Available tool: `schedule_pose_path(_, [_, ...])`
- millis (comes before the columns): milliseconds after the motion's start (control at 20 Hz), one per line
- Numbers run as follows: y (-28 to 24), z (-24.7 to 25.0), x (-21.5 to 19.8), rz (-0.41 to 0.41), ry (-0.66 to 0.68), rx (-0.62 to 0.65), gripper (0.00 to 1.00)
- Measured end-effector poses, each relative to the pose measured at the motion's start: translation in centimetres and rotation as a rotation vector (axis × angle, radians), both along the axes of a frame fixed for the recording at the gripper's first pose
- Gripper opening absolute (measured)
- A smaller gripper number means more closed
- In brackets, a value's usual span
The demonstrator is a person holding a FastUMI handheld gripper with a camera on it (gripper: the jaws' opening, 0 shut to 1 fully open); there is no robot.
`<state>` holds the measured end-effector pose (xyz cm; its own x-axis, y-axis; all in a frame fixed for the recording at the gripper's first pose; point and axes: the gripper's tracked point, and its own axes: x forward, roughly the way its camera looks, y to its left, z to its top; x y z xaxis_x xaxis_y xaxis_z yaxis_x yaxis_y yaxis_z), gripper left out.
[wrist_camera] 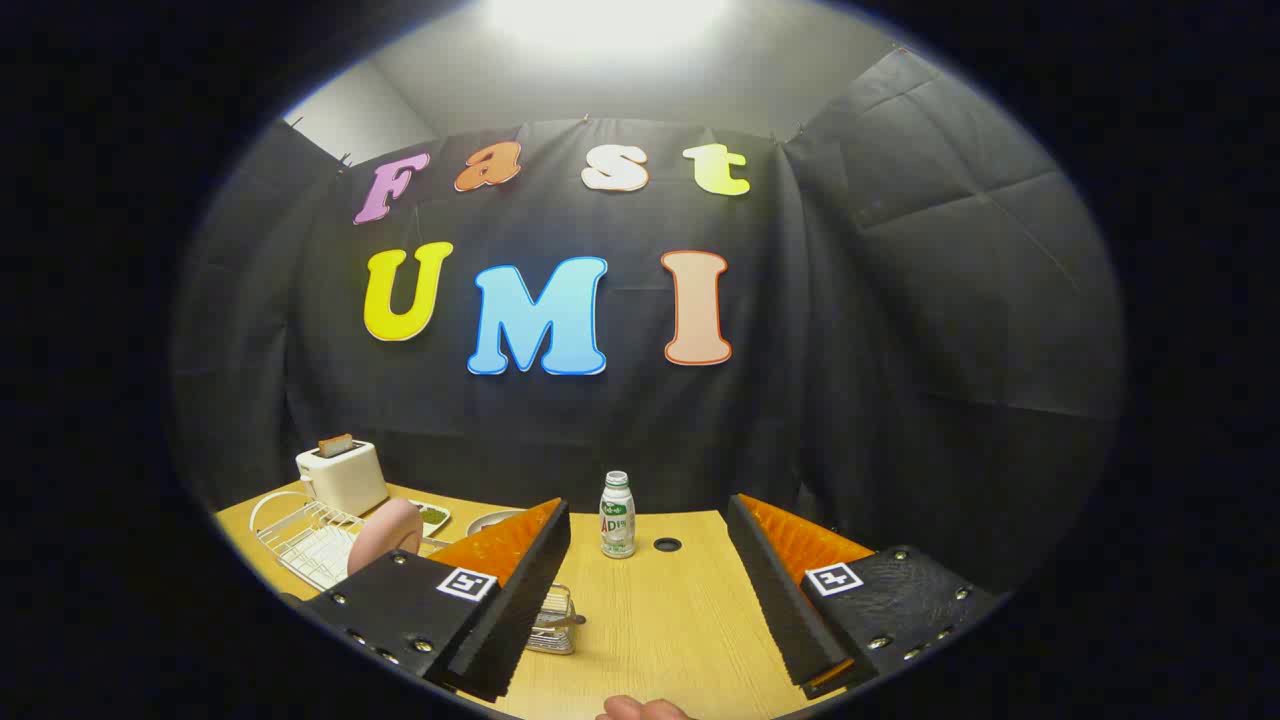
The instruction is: Take the plate from the dish rack, then take the spoon from the basket and place it into the plate.
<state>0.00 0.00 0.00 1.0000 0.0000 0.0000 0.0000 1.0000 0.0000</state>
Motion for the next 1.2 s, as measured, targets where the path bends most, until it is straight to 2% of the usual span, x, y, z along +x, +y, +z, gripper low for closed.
schedule_pose_path(250, [3.0,2.8,0.0,0.019,-0.032,-0.017,0.97])
schedule_pose_path(800, [8.0,6.1,-0.1,0.003,-0.044,-0.005,0.97])
schedule_pose_path(950, [9.6,6.2,0.3,0.011,-0.024,-0.018,0.97])
schedule_pose_path(1200, [13.4,5.4,1.2,0.055,0.08,-0.025,0.97])
